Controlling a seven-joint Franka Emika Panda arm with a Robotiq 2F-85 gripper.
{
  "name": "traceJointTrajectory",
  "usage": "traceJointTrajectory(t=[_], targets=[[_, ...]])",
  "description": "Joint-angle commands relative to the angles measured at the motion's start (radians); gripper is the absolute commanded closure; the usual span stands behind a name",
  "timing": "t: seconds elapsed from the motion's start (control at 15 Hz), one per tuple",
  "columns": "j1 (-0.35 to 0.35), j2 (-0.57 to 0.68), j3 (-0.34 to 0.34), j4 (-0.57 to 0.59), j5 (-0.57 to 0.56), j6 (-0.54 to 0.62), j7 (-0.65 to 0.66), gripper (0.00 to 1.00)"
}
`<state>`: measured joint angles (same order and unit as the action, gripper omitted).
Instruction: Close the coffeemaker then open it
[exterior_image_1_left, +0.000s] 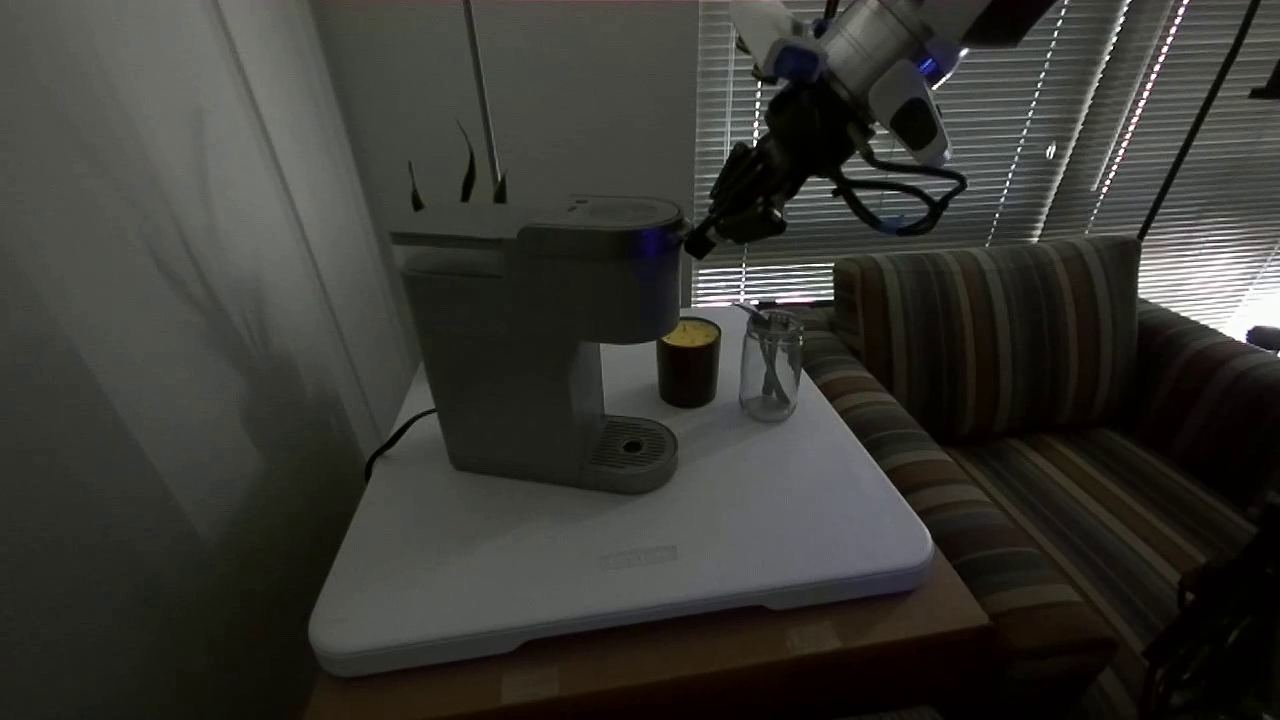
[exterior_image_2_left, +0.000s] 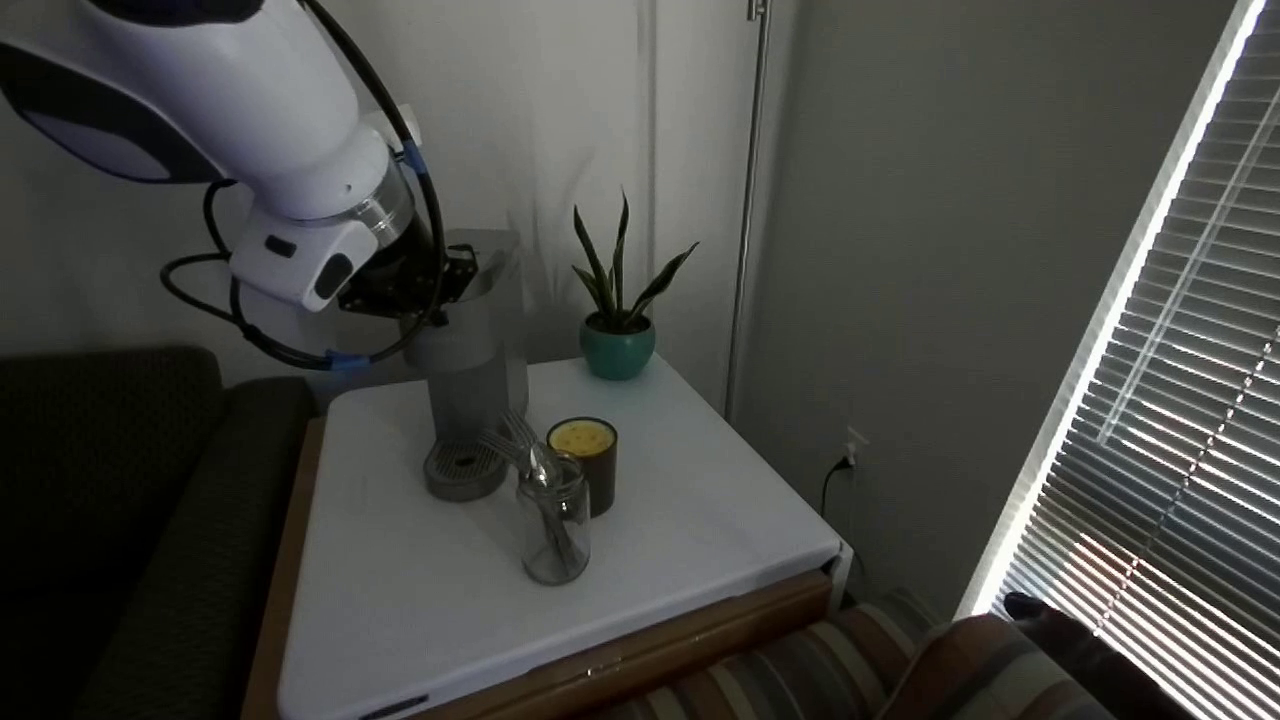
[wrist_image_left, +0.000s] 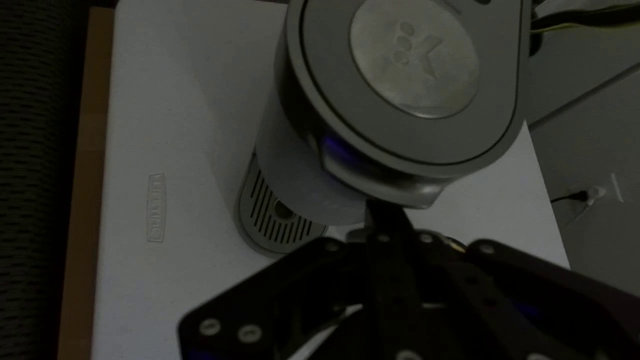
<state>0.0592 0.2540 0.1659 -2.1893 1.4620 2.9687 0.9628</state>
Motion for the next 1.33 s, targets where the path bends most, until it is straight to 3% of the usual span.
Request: traceJointTrajectory(t=[0.0,0.8,1.27], targets=[[-0.01,0.017,0.0,0.027,0.011,-0.022,-0.036,1.0],[0.036,0.002,-0.059,0.027,-0.033,-0.026,-0.016,1.0],[0.02,0.002,-0.046,0.041,-0.026,-0.022,-0.031,1.0]])
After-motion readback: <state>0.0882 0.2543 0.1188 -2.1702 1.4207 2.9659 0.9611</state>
